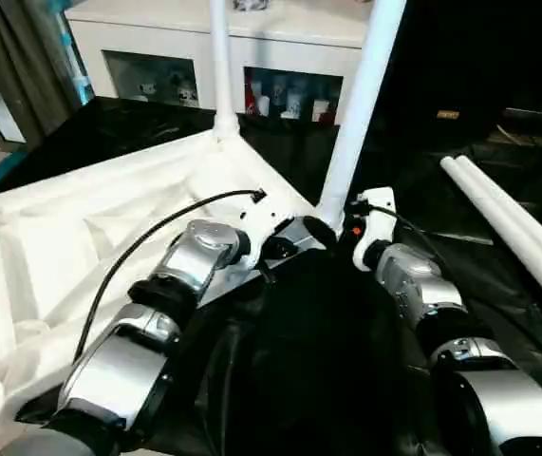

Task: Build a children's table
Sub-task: Rotate leg to tighten

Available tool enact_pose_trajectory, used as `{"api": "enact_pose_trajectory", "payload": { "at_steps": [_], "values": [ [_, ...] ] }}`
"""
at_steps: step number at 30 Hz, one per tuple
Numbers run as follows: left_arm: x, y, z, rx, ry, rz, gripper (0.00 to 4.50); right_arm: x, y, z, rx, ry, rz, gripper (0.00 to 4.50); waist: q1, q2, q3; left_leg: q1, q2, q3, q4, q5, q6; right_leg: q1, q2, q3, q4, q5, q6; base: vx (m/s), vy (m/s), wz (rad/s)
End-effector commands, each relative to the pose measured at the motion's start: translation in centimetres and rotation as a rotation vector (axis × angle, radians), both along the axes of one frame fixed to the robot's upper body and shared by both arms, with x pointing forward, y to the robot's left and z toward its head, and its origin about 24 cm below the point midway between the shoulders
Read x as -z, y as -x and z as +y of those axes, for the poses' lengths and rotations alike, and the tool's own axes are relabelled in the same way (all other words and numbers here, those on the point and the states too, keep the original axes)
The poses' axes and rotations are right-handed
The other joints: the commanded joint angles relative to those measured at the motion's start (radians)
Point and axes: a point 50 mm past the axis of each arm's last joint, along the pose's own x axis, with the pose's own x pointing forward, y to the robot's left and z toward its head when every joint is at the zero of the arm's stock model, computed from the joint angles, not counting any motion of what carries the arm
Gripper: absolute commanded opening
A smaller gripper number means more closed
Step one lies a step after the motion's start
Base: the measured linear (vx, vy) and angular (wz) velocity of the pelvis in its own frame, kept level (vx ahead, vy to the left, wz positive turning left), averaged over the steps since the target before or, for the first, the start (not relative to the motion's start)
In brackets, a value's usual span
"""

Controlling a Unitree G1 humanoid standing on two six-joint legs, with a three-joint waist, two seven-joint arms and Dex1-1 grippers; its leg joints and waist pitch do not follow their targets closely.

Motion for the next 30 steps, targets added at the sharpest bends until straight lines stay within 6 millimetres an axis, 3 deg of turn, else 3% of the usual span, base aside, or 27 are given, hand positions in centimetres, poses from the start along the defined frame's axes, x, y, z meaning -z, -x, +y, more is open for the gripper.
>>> {"api": "enact_pose_trajectory", "payload": {
  "at_steps": [1, 4, 7, 9, 12, 16, 18, 25, 30],
  "values": [
    [-0.7, 0.5, -0.6, 0.109, 0.027, -0.034, 0.00, 0.9, 0.8, -0.6, -0.056, 0.074, 0.015, 4.47, 0.003, -0.001, -0.061, 0.010, 0.063, -0.014, -0.060, -0.059, 0.098, 0.047, -0.101, 0.053, -0.052, 0.051, -0.289, 0.000, 0.000, 0.00],
    [-0.6, 0.8, -0.1, 0.149, 0.026, -0.023, 0.00, 0.6, 1.0, -1.4, -0.096, 0.119, -0.015, 4.47, 0.007, -0.002, -0.071, 0.002, 0.062, -0.014, -0.046, 0.050, 0.147, 0.049, -0.093, 0.048, -0.028, 0.217, -0.298, 0.000, 0.000, 0.00],
    [-0.6, 1.1, 0.5, 0.183, 0.033, -0.025, 0.00, 0.1, 1.4, -2.4, -0.167, 0.157, -0.049, 4.47, 0.017, -0.002, -0.071, -0.003, 0.062, -0.011, -0.038, 0.049, 0.177, 0.047, -0.096, 0.047, -0.025, 0.242, -0.302, 0.000, 0.000, 0.00],
    [-0.7, 1.4, 0.9, 0.220, 0.049, -0.036, 0.00, -0.4, 1.7, -3.0, -0.224, 0.162, -0.068, 4.47, 0.025, 0.000, -0.071, -0.004, 0.065, -0.012, -0.036, 0.032, 0.176, 0.047, -0.096, 0.045, -0.025, 0.223, -0.298, 0.000, 0.000, 0.00],
    [-0.9, 1.9, 1.2, 0.267, 0.066, -0.040, 0.00, -0.9, 2.2, -3.4, -0.286, 0.161, -0.089, 4.47, 0.023, 0.001, -0.068, -0.006, 0.069, -0.012, -0.039, -0.010, 0.160, 0.044, -0.095, 0.044, -0.029, 0.165, -0.296, 0.000, 0.000, 0.00],
    [-0.7, 2.8, 1.9, 0.358, 0.064, -0.038, 0.00, -1.5, 3.5, -4.0, -0.400, 0.170, -0.114, 4.47, 0.027, 0.004, -0.063, -0.003, 0.069, -0.007, -0.044, -0.077, 0.113, 0.041, -0.094, 0.046, -0.042, 0.041, -0.271, 0.000, 0.000, 0.00],
    [-0.7, 2.9, 2.0, 0.367, 0.062, -0.036, 0.00, -1.6, 3.7, -4.0, -0.413, 0.167, -0.114, 4.47, 0.027, 0.004, -0.063, -0.002, 0.070, -0.007, -0.046, -0.086, 0.099, 0.041, -0.094, 0.046, -0.043, 0.024, -0.267, 0.000, 0.000, 0.00],
    [-0.5, 3.6, 2.4, 0.413, 0.059, -0.017, 0.00, -1.2, 4.3, -3.7, -0.455, 0.160, -0.106, 4.32, 0.024, 0.004, -0.067, -0.006, 0.065, -0.008, -0.040, -0.044, 0.104, 0.042, -0.090, 0.045, -0.033, 0.086, -0.272, 0.000, 0.000, 0.00],
    [-0.3, 3.7, 2.6, 0.419, 0.047, -0.013, 0.00, -1.3, 4.2, -3.2, -0.459, 0.143, -0.114, 3.88, 0.024, 0.003, -0.070, -0.008, 0.063, -0.008, -0.037, -0.030, 0.112, 0.043, -0.091, 0.044, -0.029, 0.111, -0.276, 0.000, 0.000, 0.00]
  ]
}}
